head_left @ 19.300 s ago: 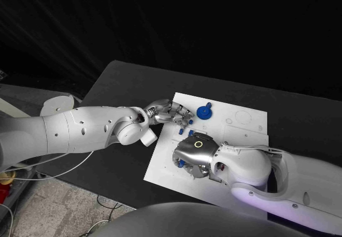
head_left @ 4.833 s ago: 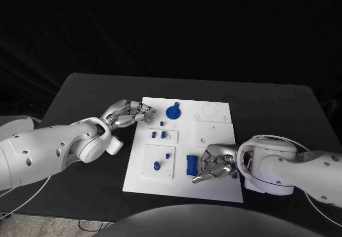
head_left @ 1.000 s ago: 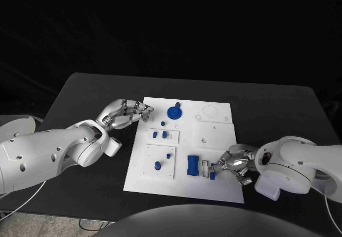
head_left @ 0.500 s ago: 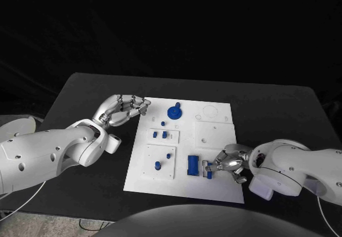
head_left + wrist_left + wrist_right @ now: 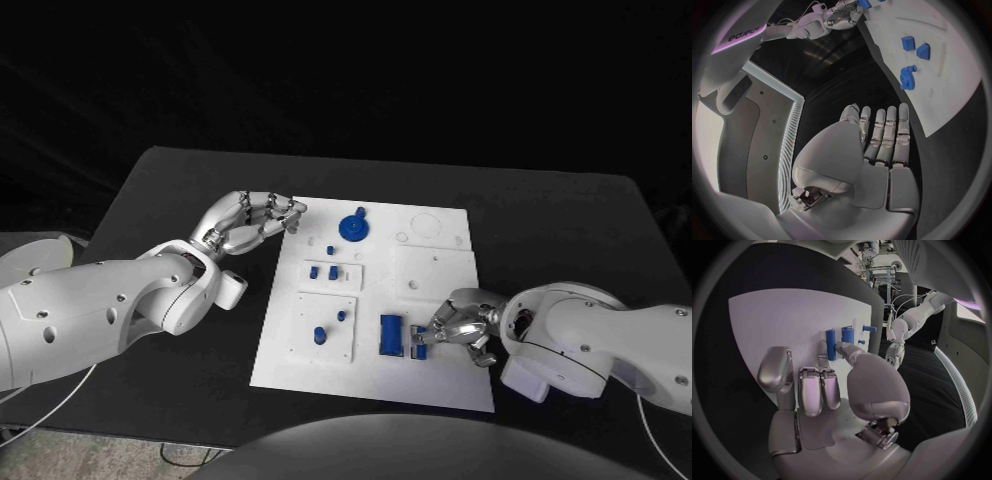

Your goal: Assemble the parts on the task board

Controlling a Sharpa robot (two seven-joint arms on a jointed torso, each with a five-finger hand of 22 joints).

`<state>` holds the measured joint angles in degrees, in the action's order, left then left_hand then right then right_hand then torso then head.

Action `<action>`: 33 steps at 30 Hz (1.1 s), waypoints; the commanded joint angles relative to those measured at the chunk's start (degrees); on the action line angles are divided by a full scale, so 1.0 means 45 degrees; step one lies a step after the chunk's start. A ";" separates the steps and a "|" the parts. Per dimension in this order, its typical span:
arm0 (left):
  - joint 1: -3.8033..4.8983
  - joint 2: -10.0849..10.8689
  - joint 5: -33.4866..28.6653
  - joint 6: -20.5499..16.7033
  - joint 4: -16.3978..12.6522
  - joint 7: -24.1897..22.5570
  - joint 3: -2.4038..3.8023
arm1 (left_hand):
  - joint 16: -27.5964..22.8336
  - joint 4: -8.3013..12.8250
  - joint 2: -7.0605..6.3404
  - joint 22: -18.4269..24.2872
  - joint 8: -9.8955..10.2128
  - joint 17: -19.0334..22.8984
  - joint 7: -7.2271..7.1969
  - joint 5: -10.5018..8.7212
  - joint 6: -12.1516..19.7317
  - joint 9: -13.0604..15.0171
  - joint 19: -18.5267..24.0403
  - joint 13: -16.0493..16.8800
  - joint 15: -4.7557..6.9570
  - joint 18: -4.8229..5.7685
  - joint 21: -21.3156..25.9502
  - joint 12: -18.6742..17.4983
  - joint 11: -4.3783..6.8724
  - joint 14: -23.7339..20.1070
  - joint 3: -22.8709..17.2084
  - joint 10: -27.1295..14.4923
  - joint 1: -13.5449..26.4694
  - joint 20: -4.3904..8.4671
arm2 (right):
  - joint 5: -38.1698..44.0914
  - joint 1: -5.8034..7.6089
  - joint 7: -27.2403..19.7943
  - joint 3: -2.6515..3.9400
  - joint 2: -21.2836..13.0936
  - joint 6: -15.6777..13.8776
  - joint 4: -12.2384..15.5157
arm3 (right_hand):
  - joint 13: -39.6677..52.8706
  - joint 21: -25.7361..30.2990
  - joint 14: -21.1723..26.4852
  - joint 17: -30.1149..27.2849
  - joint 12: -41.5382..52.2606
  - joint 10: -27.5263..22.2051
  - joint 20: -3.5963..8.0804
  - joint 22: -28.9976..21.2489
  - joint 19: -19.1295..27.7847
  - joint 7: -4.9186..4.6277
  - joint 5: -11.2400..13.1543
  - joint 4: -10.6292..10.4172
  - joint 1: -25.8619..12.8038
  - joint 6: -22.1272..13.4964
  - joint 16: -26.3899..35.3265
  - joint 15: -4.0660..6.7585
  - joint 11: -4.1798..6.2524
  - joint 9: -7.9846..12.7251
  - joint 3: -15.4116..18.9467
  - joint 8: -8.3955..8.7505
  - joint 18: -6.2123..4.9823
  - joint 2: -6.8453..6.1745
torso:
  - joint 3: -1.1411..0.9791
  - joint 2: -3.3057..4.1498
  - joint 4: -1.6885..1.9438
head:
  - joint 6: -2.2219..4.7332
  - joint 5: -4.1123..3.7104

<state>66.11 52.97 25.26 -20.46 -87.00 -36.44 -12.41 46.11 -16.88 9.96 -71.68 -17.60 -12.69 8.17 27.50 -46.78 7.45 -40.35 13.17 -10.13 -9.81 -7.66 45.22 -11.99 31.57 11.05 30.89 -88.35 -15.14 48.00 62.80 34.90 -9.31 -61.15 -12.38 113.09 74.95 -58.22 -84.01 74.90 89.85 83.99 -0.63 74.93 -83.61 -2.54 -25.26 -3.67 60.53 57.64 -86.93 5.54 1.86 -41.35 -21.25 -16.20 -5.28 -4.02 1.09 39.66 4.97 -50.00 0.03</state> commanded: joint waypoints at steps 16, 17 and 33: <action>-0.0004 -0.0101 -0.0060 0.0657 0.0093 0.0409 0.0003 | 0.0044 0.0045 0.0098 0.0011 0.0022 0.0012 -0.0068 0.0043 0.0008 -0.0015 0.0024 0.0005 -0.0034 0.0132 0.0078 0.0001 -0.0022 0.0017 -0.0098 -0.0038 -0.0114 -0.0036 | 0.0567 -0.0040 0.0110 -0.0021 0.0070 0.0378 -0.0053 | 0.3343 0.0149 -0.0976 0.1367 0.0034 0.1336 -0.0060 0.1635 0.0051 0.0018 0.3904 -0.2123 -0.2144 -0.0100 0.0081 -0.0044 -0.0017 0.0263 0.2315 -0.0269 -0.0104 0.0022 | -0.0003 -0.0005 0.0001 | 0.0001 0.0063; -0.0004 -0.0104 -0.0061 0.0668 0.0098 0.0425 0.0003 | 0.0050 0.0045 0.0104 0.0011 0.0021 0.0012 -0.0065 0.0045 0.0007 -0.0015 0.0019 0.0005 -0.0037 0.0132 0.0080 0.0002 -0.0026 0.0022 -0.0107 -0.0038 -0.0126 -0.0037 | 0.0569 -0.0040 0.0111 -0.0021 0.0065 0.0363 -0.0049 | 0.3343 0.0154 -0.0975 0.1365 0.0034 0.1336 -0.0060 0.1635 0.0050 0.0024 0.3983 -0.2268 -0.2259 -0.0096 0.0082 -0.0040 -0.0018 0.0269 0.2434 -0.0289 -0.0104 0.0056 | -0.0003 -0.0008 0.0002 | 0.0001 0.0064; -0.0015 -0.0112 -0.0074 0.0762 0.0116 0.0441 0.0001 | 0.0088 0.0061 0.0134 0.0007 0.0014 0.0017 -0.0056 0.0081 0.0001 -0.0010 -0.0029 -0.0001 -0.0049 0.0134 0.0094 0.0004 -0.0044 0.0054 -0.0208 -0.0032 -0.0282 -0.0043 | 0.0474 0.0110 -0.0681 -0.0015 -0.0517 -0.0819 0.0371 | 0.3343 0.0233 -0.0977 0.1359 0.0034 0.1336 0.0024 0.1630 0.0030 0.0176 0.3246 -0.2924 -0.3538 0.0189 0.0073 0.0061 0.0115 0.0126 0.4145 -0.0845 -0.0119 0.0967 | -0.0019 -0.0037 -0.0023 | 0.0001 0.0138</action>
<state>66.07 52.52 25.15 -18.10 -86.26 -34.03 -12.43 46.13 -16.57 10.56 -71.68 -17.60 -12.70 8.17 27.50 -46.78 7.44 -40.35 13.17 -10.13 -9.81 -7.46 45.22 -11.99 31.57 10.39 30.89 -88.95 -15.14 49.98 63.07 34.51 -9.40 -63.21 -13.13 114.45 74.95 -57.35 -84.01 74.95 89.85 83.99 -0.84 74.91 -83.40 -1.86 -10.44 -16.83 45.03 58.30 -86.70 5.54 1.88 -40.70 -2.86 -19.78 -5.27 0.33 1.03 39.58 4.90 -50.00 0.57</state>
